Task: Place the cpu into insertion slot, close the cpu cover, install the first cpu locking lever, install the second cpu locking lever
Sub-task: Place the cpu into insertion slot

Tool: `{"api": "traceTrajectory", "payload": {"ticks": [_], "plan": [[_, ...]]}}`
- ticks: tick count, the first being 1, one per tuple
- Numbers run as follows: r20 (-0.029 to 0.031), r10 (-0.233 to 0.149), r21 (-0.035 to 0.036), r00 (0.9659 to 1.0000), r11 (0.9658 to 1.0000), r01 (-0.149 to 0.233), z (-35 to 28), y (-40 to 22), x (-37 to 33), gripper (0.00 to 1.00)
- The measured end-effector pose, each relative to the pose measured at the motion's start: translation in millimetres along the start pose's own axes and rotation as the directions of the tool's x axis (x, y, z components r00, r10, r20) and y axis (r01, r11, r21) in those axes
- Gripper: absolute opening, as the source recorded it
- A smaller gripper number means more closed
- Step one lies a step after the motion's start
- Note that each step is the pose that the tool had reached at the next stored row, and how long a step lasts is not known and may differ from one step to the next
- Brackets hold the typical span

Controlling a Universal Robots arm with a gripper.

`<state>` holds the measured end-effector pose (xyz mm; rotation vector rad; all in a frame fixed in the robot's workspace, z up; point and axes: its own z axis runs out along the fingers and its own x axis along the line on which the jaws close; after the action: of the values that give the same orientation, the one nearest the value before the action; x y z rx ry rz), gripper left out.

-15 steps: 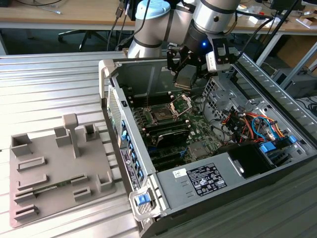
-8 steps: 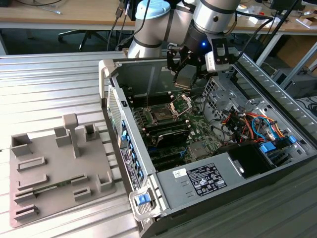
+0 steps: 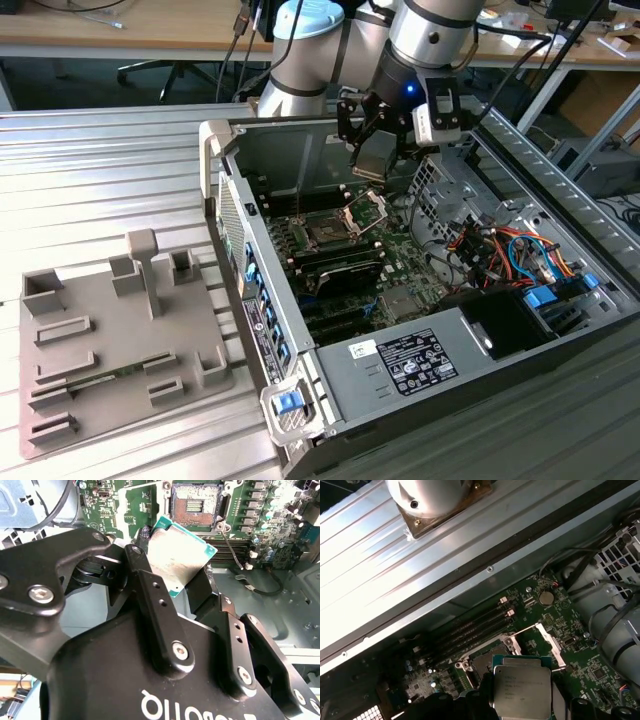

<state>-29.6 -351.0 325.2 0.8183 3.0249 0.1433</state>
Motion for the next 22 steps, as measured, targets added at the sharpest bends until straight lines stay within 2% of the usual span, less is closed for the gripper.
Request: {"api": "traceTrajectory", "payload": {"ticks": [11,22], "plan": [[0.0051,0.057,-0.0013,0.9983,0.9984,-0.057,0.4,0.0,0.0,0.55],[0.0098,0.11,-0.0026,0.9939,0.9939,-0.11,0.6,-0.1,0.0,0.55]]}}
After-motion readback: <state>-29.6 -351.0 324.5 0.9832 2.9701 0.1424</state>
